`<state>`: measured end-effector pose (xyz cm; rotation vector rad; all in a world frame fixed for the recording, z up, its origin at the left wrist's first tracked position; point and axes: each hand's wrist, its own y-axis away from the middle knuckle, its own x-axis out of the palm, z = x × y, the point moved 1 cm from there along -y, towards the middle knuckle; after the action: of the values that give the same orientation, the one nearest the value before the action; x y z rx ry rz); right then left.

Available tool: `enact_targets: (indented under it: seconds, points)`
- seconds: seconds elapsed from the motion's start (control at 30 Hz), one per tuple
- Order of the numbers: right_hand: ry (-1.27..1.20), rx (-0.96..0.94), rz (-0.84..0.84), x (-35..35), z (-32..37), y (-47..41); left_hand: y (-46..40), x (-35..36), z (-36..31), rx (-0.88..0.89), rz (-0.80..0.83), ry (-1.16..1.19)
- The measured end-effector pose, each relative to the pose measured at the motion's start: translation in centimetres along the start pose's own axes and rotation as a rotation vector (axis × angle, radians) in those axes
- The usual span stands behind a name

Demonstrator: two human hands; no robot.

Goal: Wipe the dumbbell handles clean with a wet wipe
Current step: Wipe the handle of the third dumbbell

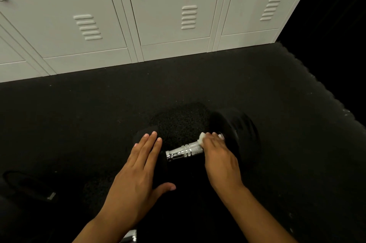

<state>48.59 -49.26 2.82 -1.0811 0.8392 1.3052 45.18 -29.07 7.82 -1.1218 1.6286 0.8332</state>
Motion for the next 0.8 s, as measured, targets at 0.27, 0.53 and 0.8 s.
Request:
enact_targets:
  seconds: [0.27, 0.53, 0.8]
  points:
    - [-0.001, 0.017, -0.069, 1.1, 0.1, -1.0, -0.1, 0.1, -0.1, -0.002, -0.011, 0.015]
    - [-0.049, -0.003, -0.053, 0.6, 0.1, -1.1, -0.1, 0.1, -0.2, -0.014, -0.026, 0.017]
    - [-0.104, -0.106, 0.113, -1.4, 0.2, -1.7, -0.1, -0.1, -0.3, -0.013, -0.009, 0.004]
